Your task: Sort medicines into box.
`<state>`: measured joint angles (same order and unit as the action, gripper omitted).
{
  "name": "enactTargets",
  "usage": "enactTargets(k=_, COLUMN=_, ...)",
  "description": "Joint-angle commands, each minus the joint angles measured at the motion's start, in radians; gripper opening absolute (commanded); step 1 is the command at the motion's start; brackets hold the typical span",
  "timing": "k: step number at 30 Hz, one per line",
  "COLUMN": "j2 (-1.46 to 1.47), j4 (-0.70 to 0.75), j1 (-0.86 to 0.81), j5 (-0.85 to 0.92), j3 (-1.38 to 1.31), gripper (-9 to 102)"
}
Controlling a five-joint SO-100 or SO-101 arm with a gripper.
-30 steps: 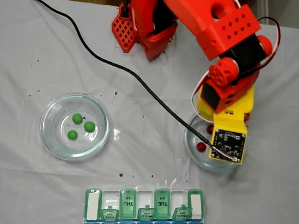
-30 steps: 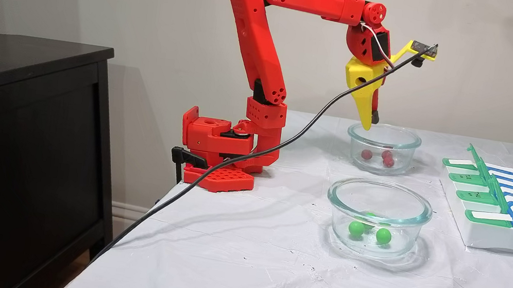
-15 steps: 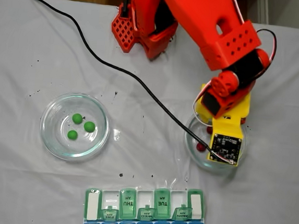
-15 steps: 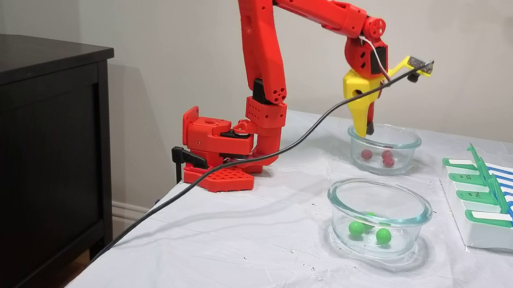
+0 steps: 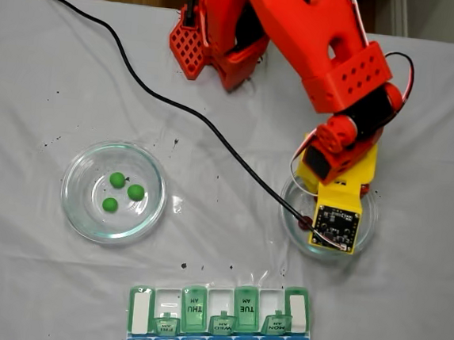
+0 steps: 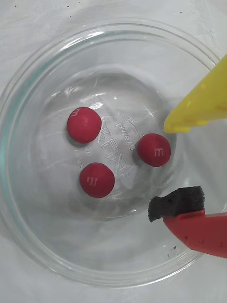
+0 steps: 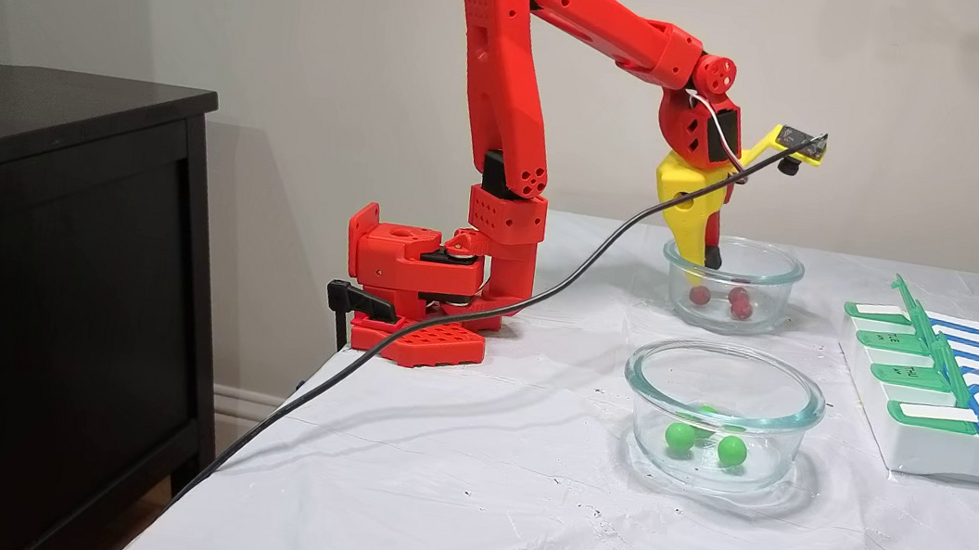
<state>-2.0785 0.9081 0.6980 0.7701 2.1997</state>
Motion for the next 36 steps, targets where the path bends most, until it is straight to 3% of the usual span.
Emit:
enactTargets(k=1, j2=-0.015, j4=0.003, j1=-0.003, j5=-0.003, j3=-0.018, gripper=24)
enactTargets(k=36, j2=0.163, j4=0.178, j1=0.072, j5=-0.061, j3=-0.201, gripper=23)
